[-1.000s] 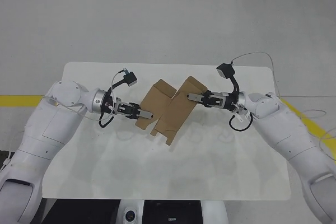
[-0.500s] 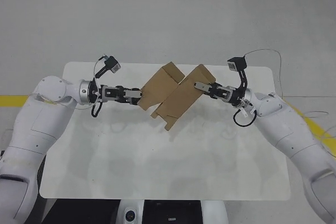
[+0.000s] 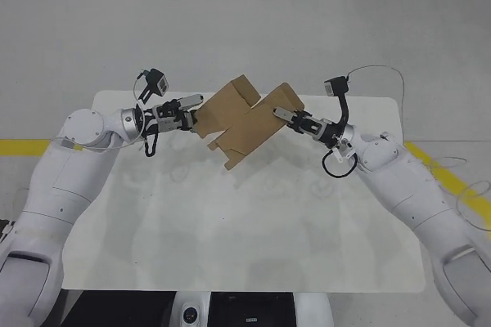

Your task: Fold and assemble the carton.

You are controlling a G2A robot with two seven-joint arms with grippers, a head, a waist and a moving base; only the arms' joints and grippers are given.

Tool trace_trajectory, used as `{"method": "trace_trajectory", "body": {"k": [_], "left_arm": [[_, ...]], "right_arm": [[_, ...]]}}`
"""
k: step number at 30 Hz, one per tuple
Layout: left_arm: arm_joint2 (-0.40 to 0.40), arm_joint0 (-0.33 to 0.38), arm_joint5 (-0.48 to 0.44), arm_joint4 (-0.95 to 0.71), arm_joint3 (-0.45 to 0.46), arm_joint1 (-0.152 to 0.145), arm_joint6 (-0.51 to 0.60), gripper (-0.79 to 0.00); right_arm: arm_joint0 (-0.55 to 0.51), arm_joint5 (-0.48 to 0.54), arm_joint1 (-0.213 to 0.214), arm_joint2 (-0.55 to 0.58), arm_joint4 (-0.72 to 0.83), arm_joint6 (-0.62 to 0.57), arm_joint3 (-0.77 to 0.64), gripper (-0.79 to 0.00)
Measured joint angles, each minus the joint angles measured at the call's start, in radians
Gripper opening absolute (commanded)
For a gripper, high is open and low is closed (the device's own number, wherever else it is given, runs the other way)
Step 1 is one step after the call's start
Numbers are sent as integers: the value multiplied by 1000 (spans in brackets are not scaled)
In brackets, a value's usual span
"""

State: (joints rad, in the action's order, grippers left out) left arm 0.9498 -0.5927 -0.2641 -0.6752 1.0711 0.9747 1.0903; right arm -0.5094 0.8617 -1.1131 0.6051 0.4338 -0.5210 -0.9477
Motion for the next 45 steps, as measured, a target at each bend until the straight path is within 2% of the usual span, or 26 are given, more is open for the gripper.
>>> {"method": "trace_trajectory", "body": {"k": [5,10,18,34,45], "left_arm": [[18,-27,15,-5,31,-1,-1,0],[30,-44,25,-1,57,1,-3,0],[59,-60,8,5,88,3,-26,0],[173,-113,37,-36,199,-13,18,0],[170,-119,41,29,211,-6,-27,0]], "right_arm": [[-29,-10,-7,32,-63,94,-8,-785],[-53,-17,-12,59,-94,129,-17,-785],[-76,-31,-25,85,-109,123,-17,-785],[-97,-53,-49,138,-179,125,-21,-785],[-100,-45,-71,154,-174,85,-30,-785]]}}
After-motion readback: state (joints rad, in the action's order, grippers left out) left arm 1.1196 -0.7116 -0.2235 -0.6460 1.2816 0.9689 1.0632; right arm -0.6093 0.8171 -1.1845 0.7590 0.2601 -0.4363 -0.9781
